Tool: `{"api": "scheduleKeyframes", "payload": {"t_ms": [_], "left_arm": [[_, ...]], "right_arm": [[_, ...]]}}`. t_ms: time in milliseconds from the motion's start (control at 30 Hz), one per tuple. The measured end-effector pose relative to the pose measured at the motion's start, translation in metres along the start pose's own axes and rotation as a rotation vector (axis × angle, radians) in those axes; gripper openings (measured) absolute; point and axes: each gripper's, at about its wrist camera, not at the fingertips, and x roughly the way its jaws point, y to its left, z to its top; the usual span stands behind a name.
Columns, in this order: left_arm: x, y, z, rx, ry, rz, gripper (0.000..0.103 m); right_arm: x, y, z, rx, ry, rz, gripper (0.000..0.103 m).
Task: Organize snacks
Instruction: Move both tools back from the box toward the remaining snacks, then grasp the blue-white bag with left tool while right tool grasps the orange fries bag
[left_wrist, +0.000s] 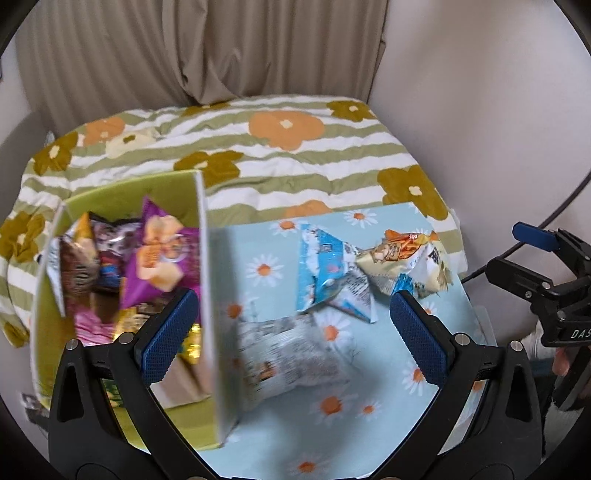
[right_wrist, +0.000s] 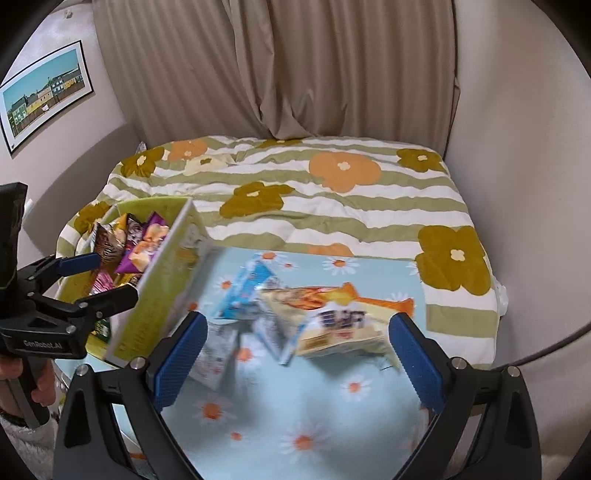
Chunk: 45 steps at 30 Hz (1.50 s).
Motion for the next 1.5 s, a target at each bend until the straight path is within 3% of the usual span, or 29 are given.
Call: {"api": "scheduleKeyframes", "payload": {"t_ms": [300,633,900,1000,1200,1500], "left_arm": [[0.058,-0.009,0.022,-0.047,0.084,0.048,0.103],[0.13,-0.005,0.039,-0.045,0.196,0.009,0.103],[0.168,-0.007,0.045,-0.022,0.283,-0.053,0.103],[0.176,-0.01,0.044,-0.004,0.308,-0.069,0.103],[0.189,-0.014,0.038,0.016,0.364,-0.115,0.103],[0.199,-0.031,0.028,0.075,0.415,-0.155,0.103]], "right_arm": [[0.064,-0.036,0.008,-0.05,0.129,0.091,0.098],[0.131,-0.037,0.005,-0.14,0.252,0.167,0.097],[0.144,-0.03,-0.009,-0.182,0.304,0.174,0.077],[0.144,-0.027,-0.016,-0.191,0.306,0.171,0.076],[0.146,-0.014,-0.031,-0.223,0.325,0.173,0.062],[0.155,-0.004,-0.052,-0.188,0.371,0.204,0.056]]}}
